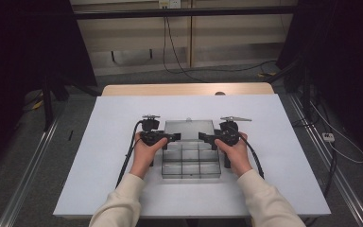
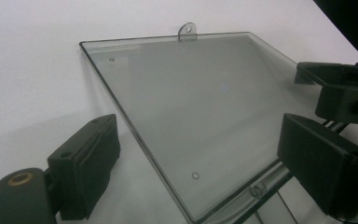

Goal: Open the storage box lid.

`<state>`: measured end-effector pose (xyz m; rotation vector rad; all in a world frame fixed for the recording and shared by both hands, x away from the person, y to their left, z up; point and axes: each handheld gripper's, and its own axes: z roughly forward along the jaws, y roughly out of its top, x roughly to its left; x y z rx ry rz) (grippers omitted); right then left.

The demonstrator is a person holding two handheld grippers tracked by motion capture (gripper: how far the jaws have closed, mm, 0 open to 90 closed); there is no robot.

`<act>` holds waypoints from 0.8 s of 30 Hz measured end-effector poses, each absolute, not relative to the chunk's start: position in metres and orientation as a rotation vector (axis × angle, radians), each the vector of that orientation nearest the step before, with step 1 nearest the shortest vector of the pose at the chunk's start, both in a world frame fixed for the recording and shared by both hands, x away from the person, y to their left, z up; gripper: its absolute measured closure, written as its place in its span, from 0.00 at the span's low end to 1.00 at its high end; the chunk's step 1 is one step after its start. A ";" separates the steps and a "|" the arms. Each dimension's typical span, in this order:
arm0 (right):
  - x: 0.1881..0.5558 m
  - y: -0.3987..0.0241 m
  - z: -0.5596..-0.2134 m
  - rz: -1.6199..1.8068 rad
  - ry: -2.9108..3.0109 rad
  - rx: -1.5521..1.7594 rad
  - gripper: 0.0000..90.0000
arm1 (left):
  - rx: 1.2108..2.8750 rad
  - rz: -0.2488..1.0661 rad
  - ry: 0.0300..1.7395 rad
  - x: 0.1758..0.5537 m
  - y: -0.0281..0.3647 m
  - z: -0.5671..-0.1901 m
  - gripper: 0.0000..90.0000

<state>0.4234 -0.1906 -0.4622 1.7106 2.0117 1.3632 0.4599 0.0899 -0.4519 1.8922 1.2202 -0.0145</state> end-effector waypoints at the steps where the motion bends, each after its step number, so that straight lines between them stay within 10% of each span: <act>1: 0.423 -0.191 -0.461 1.359 2.008 1.703 0.20 | 1.896 -0.017 1.217 0.460 0.091 -0.451 0.14; 24: 0.402 -0.205 -0.431 1.369 2.023 1.517 0.20 | 1.900 0.051 1.188 0.450 0.107 -0.431 0.10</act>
